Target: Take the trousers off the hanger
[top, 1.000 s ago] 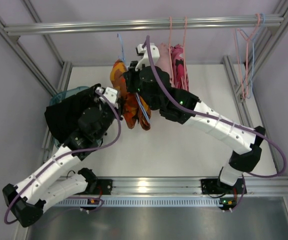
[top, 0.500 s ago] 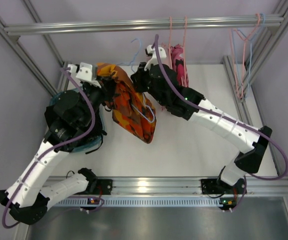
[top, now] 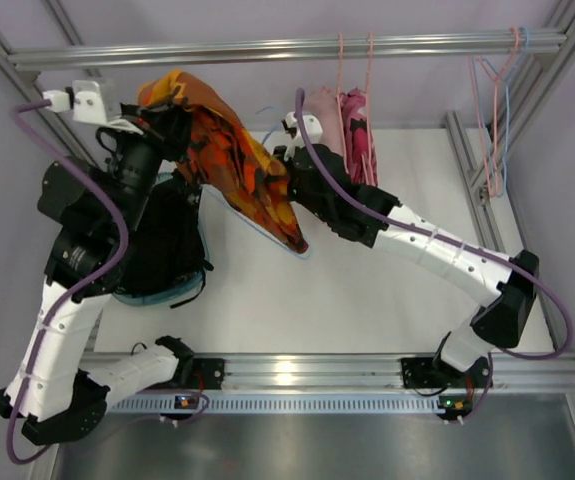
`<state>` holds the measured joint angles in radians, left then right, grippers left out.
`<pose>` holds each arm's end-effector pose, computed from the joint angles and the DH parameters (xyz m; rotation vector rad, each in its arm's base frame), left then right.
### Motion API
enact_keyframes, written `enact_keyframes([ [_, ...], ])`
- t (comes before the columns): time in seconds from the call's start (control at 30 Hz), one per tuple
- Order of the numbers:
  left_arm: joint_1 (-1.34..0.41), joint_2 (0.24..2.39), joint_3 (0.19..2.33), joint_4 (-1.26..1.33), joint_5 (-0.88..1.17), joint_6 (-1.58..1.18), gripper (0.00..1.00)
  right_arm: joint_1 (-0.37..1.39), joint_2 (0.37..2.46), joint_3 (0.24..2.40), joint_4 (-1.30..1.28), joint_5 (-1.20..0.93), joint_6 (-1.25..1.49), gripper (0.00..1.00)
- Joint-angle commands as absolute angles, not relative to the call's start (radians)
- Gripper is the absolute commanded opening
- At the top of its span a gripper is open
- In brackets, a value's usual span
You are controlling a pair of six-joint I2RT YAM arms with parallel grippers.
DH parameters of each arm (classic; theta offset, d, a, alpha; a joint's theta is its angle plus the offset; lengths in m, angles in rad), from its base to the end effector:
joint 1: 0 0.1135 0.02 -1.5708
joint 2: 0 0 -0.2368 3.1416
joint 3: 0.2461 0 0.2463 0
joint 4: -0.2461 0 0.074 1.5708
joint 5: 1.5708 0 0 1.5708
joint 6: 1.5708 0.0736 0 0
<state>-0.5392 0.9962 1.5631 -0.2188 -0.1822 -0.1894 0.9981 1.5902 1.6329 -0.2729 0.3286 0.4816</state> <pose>0.1769 -0.0903 0.5411 0.0564 1.2441 -0.5223 0.2370 0.3238 0.3876 -0.2359 1.8392 0.7574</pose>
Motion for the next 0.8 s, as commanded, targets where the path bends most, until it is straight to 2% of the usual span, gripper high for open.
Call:
enact_keyframes([
  [0.0,-0.515,0.983,1.732,0.086,-0.192,-0.213,0.0,0.996,1.559,1.595,-0.279,0.291,0.466,0.0],
  [0.13,-0.474,0.993,1.81,0.086,-0.206,-0.213,0.0,0.994,1.555,1.575,-0.27,0.293,0.454,0.0],
  [0.27,-0.42,0.957,1.796,0.075,-0.207,-0.213,0.0,0.994,1.549,1.578,-0.262,0.288,0.44,0.0],
  [0.77,-0.111,0.669,1.507,-0.054,-0.394,-0.037,0.0,0.996,1.456,1.542,-0.242,0.199,0.362,0.0],
])
